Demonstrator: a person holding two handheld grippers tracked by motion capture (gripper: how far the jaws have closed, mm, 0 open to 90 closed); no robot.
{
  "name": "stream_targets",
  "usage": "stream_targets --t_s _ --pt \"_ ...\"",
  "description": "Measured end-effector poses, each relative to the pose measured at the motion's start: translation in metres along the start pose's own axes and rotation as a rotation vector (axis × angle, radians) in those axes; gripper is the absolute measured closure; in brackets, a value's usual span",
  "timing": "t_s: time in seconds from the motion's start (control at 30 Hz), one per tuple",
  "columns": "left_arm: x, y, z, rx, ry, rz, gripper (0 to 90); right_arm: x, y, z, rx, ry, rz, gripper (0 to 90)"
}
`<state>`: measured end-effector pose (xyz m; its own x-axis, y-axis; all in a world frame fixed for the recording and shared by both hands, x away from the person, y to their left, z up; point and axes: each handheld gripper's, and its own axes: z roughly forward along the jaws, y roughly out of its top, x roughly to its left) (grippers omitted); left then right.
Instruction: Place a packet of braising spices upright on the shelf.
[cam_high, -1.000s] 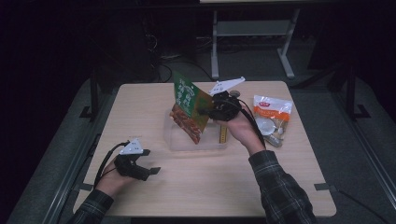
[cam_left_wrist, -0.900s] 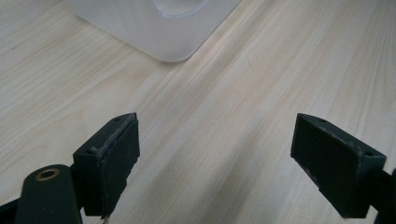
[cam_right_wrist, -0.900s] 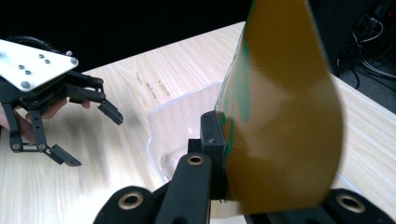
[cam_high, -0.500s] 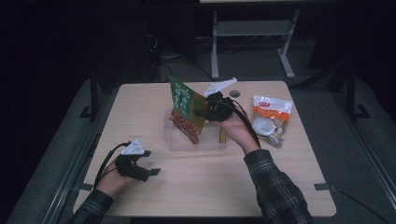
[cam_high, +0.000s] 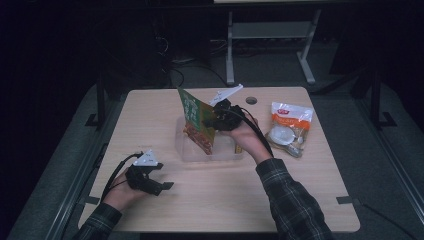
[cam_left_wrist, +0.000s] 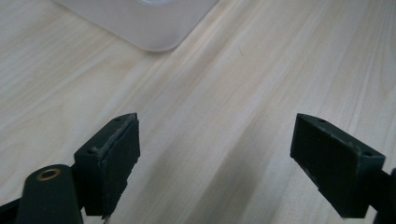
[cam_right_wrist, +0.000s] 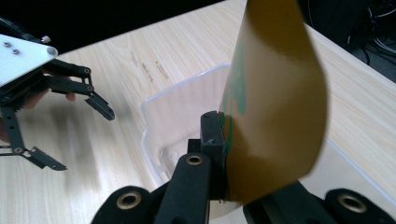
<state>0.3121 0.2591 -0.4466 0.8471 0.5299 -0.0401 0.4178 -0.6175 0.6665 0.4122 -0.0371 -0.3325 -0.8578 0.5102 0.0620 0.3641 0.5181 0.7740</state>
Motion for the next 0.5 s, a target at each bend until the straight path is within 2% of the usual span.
stream_targets --t_s 0.07,0.13,0.3,0.43,0.5 --pt "-0.0013 0.0002 0.0009 0.014 0.001 0.013 14.4 0.0012 0.0001 0.0042 0.018 -0.011 -0.007 88.9" --pt "-0.0027 0.0007 0.0009 0.025 0.009 0.026 13.9 0.0020 0.0007 0.0057 0.012 -0.003 0.000 88.9" --pt "-0.0037 0.0003 0.0035 0.042 0.015 0.026 13.8 0.0053 0.0024 0.0064 0.020 -0.010 -0.008 87.9" --pt "-0.0035 0.0002 0.0029 0.035 0.018 0.030 13.9 0.0063 0.0010 0.0047 0.002 0.003 -0.004 75.7" --pt "-0.0032 -0.0001 0.0028 0.032 0.017 0.026 14.0 0.0083 -0.0005 0.0035 -0.013 -0.006 -0.004 68.5"
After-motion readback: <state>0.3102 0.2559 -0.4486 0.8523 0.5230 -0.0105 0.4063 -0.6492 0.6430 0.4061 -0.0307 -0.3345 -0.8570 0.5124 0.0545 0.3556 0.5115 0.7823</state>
